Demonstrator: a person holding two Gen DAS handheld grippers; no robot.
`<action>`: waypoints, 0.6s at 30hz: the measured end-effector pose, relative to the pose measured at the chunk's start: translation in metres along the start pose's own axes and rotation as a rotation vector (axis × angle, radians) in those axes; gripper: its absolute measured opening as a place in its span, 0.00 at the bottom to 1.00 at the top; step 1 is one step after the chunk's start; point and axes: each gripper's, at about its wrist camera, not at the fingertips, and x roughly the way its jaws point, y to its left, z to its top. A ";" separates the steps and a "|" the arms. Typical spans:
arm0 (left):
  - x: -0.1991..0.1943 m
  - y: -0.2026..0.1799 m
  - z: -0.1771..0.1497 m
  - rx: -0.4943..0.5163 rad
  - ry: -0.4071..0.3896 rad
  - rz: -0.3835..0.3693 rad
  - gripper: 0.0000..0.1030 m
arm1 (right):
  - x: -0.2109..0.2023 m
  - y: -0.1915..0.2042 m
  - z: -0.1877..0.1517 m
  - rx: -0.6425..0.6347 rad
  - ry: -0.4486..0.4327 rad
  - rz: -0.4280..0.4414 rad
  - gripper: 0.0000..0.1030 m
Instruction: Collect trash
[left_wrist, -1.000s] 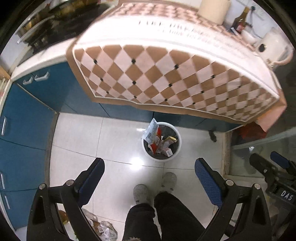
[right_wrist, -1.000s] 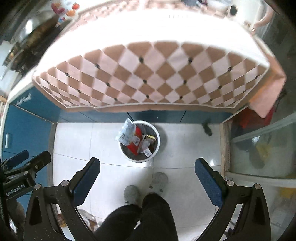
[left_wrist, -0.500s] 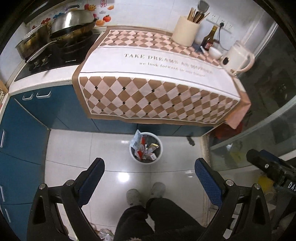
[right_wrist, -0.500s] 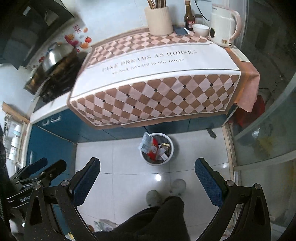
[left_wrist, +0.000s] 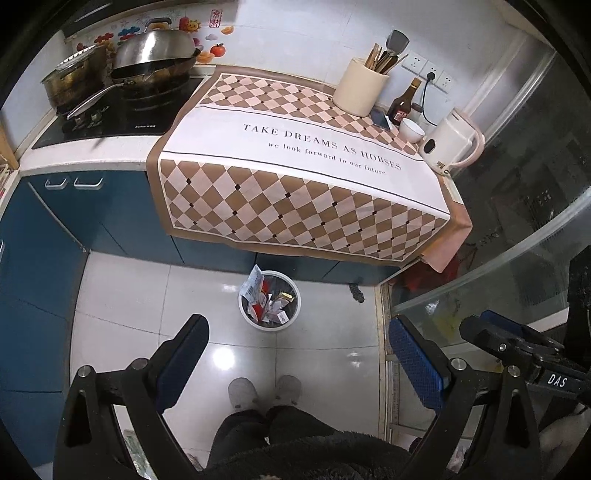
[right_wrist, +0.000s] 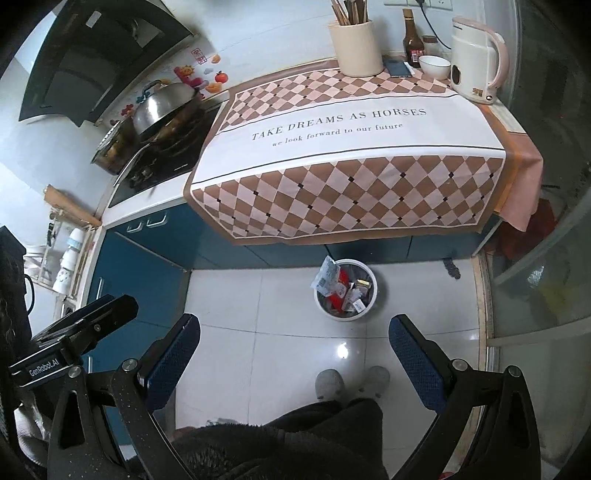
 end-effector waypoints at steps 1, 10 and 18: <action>0.000 -0.001 -0.001 -0.003 -0.002 -0.002 0.97 | 0.000 -0.002 0.000 -0.001 0.005 0.007 1.00; -0.003 -0.005 -0.006 -0.008 0.001 0.003 1.00 | 0.005 -0.011 0.001 -0.025 0.037 0.051 1.00; -0.003 -0.010 -0.009 -0.002 0.004 0.010 1.00 | 0.008 -0.017 0.004 -0.040 0.060 0.068 1.00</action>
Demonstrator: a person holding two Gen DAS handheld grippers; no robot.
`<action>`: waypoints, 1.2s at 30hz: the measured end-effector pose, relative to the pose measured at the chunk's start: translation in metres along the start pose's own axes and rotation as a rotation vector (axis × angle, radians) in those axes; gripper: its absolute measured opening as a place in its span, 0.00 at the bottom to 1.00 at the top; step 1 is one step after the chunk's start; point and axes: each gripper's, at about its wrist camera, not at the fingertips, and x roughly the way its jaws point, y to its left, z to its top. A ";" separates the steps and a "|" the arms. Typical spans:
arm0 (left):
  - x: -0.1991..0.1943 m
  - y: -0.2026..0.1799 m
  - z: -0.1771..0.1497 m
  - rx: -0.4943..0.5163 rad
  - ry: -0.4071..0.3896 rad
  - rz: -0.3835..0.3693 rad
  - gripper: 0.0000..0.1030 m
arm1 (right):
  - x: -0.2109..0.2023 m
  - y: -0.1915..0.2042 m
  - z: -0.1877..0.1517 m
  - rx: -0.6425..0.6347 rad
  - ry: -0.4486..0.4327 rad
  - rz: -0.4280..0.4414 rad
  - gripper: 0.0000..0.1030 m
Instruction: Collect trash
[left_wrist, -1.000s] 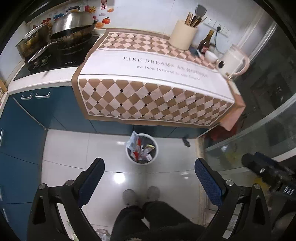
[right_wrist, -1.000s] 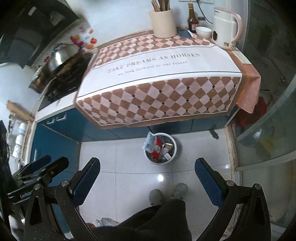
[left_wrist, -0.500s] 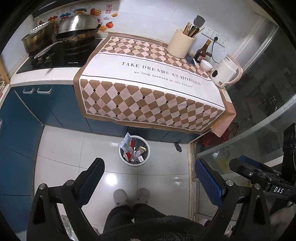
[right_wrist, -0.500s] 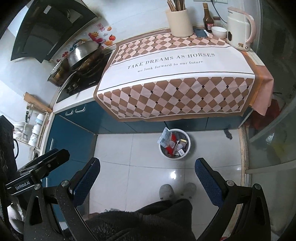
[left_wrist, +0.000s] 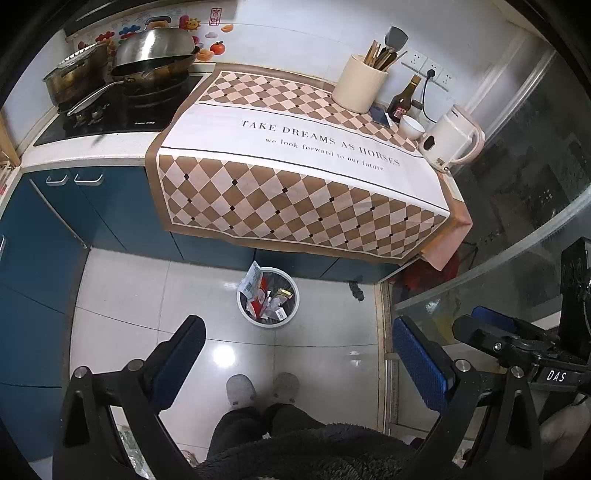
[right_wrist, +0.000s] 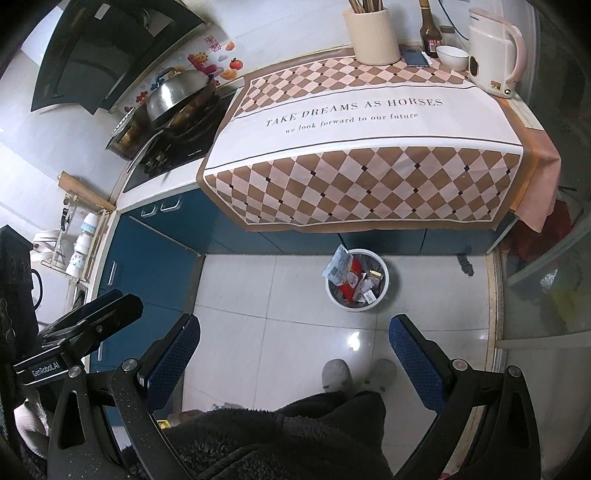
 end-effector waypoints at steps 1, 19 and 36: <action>0.001 -0.001 0.000 0.001 0.001 0.002 1.00 | 0.001 0.000 0.001 -0.003 0.002 0.002 1.00; 0.002 -0.007 -0.002 0.014 0.009 -0.009 1.00 | -0.001 -0.006 0.000 -0.019 0.028 0.032 1.00; -0.001 -0.007 -0.011 0.019 0.014 -0.019 1.00 | -0.002 -0.006 -0.010 -0.033 0.045 0.045 1.00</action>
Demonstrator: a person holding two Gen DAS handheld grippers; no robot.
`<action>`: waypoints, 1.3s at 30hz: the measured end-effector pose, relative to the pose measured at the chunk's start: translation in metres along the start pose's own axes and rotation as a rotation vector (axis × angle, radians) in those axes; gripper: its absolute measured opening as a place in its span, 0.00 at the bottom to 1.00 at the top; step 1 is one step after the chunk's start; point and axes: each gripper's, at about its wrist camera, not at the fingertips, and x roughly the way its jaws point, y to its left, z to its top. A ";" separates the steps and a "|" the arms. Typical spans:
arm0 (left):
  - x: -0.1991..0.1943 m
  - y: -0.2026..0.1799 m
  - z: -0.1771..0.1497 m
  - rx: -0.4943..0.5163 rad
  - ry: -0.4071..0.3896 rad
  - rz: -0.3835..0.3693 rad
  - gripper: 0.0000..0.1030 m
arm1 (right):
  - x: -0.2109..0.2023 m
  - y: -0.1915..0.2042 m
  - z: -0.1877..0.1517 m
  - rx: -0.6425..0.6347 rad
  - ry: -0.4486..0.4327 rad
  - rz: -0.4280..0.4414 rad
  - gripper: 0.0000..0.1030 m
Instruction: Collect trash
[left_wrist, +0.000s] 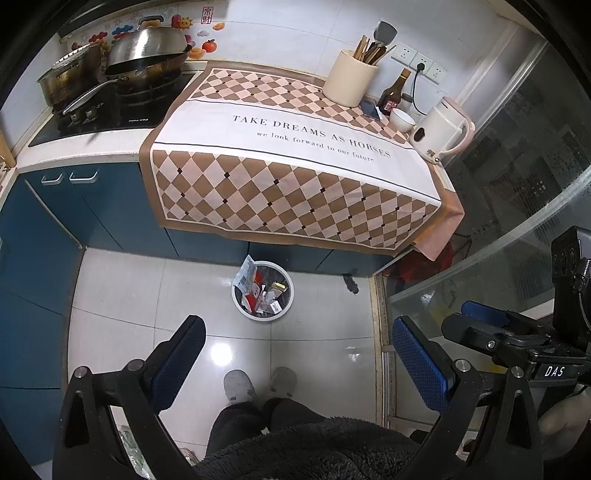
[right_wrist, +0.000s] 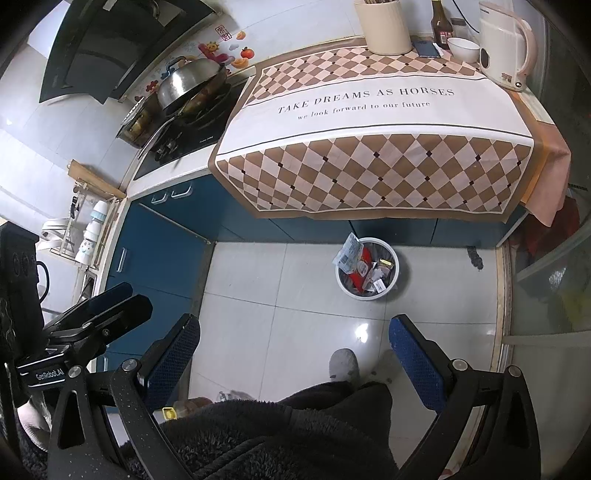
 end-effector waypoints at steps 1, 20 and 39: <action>0.000 0.000 0.000 0.001 0.000 0.000 1.00 | 0.000 0.000 0.001 -0.001 -0.001 0.000 1.00; -0.001 -0.008 -0.005 0.000 0.004 -0.005 1.00 | 0.000 0.001 -0.002 0.001 -0.001 0.001 1.00; -0.001 -0.011 -0.006 0.001 0.005 -0.005 1.00 | 0.002 0.003 -0.009 -0.002 0.004 0.005 1.00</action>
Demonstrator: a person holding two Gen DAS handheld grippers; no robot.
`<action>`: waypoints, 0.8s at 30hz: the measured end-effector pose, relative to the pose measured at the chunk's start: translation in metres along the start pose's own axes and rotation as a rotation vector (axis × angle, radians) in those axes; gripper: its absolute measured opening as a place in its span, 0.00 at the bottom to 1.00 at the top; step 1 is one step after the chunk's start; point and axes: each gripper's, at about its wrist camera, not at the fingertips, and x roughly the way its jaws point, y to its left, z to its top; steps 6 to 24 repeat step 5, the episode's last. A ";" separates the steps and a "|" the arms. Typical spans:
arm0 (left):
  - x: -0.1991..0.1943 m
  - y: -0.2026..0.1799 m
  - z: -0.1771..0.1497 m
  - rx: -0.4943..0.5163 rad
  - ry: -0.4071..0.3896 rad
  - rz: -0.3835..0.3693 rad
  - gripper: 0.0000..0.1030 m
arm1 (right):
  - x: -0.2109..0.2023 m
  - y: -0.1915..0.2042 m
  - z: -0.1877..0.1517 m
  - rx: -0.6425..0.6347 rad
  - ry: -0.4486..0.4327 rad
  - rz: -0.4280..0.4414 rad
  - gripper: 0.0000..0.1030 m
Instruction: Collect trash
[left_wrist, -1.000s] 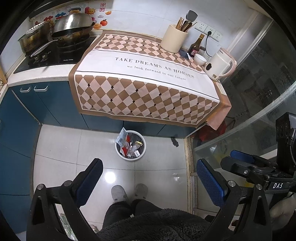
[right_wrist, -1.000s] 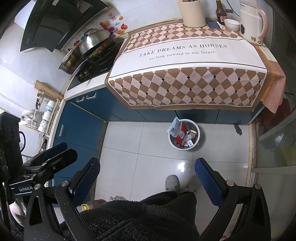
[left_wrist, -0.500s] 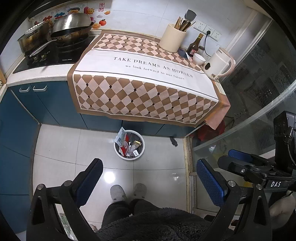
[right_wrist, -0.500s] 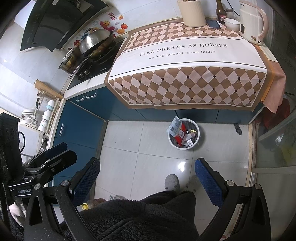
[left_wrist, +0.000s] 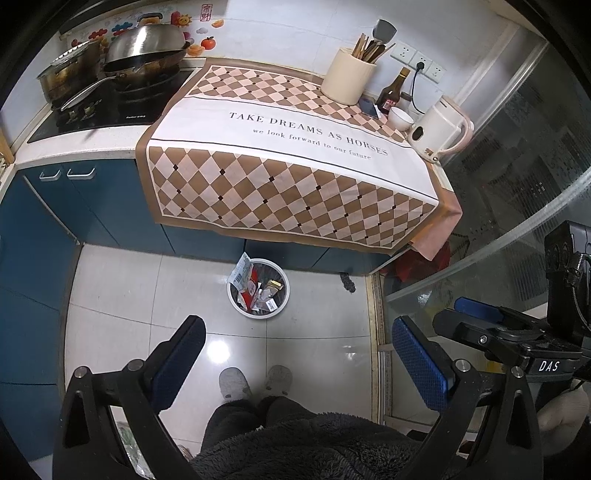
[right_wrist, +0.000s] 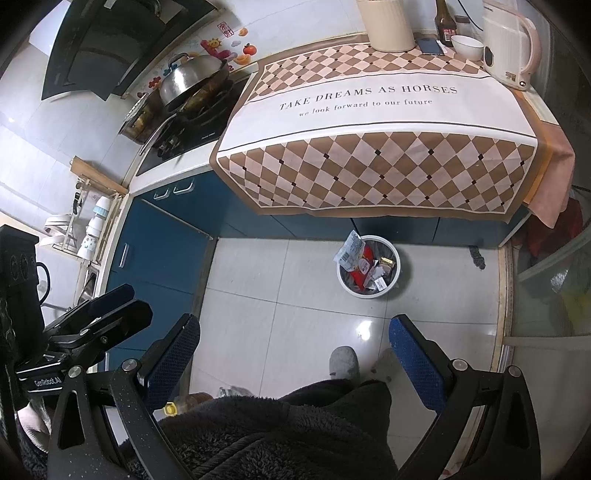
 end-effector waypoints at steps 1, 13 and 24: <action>-0.001 -0.001 -0.001 -0.002 -0.004 0.004 1.00 | 0.000 0.001 -0.001 0.001 0.001 0.001 1.00; -0.001 -0.005 -0.001 -0.006 -0.009 0.008 1.00 | 0.001 0.001 -0.001 0.002 0.000 0.001 1.00; -0.001 -0.005 -0.001 -0.006 -0.009 0.008 1.00 | 0.001 0.001 -0.001 0.002 0.000 0.001 1.00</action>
